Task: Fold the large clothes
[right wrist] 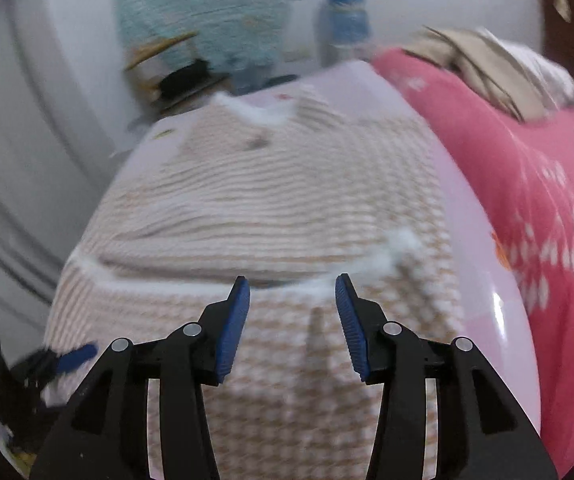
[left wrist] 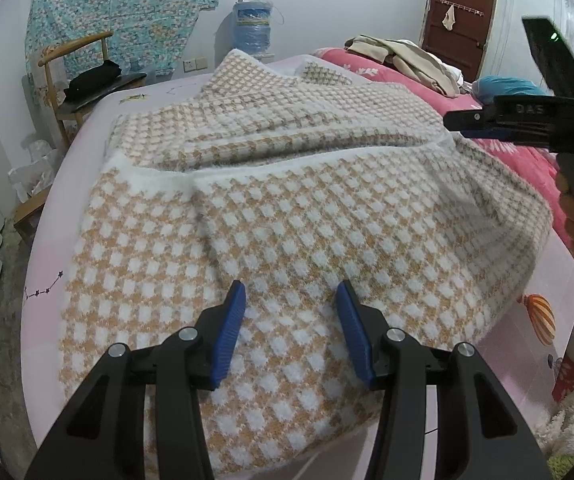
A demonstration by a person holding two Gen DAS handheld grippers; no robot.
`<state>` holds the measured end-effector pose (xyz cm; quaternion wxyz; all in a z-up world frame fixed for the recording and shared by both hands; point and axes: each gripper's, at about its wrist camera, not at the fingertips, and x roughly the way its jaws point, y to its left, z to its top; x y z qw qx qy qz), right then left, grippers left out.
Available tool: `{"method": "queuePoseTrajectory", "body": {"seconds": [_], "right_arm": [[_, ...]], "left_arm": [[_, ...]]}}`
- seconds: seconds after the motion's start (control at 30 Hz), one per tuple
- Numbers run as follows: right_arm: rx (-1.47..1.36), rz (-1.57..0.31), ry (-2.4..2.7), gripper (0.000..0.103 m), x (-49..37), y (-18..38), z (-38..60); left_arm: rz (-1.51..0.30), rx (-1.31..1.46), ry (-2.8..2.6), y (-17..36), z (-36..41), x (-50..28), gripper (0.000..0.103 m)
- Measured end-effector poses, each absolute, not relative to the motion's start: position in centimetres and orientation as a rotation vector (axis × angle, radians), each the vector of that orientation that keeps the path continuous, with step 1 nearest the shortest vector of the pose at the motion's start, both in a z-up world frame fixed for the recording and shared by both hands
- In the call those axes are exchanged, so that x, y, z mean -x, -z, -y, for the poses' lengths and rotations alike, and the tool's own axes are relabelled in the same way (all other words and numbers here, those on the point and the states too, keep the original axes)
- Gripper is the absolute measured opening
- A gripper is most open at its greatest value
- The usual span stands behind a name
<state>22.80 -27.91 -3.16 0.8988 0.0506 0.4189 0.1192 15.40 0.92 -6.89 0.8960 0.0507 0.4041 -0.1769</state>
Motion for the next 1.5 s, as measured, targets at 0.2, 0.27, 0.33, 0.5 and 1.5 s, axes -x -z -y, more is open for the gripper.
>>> {"method": "queuePoseTrajectory", "body": {"seconds": [0.2,0.27,0.33,0.5,1.5], "right_arm": [[-0.024,-0.927,-0.314,0.043,-24.9,6.1,23.2],[0.007,-0.958,-0.287,0.043,-25.8,7.6,22.4],[-0.026,-0.97,-0.272,0.043,-26.1,7.2,22.5],[0.008,-0.907,-0.327,0.043,-24.0,4.0,21.3],[-0.007,-0.964,-0.41,0.04,-20.4,5.4,20.5]], "left_arm": [[-0.841,-0.094,0.369,6.8,-1.1,-15.4,0.047],[-0.842,-0.08,0.368,6.7,-1.2,-15.4,0.047],[-0.845,-0.068,0.368,6.6,-1.4,-15.4,0.047],[-0.821,-0.054,0.352,5.5,-2.4,-14.6,0.047],[-0.872,0.192,0.239,5.9,-8.6,-19.5,0.046]]}}
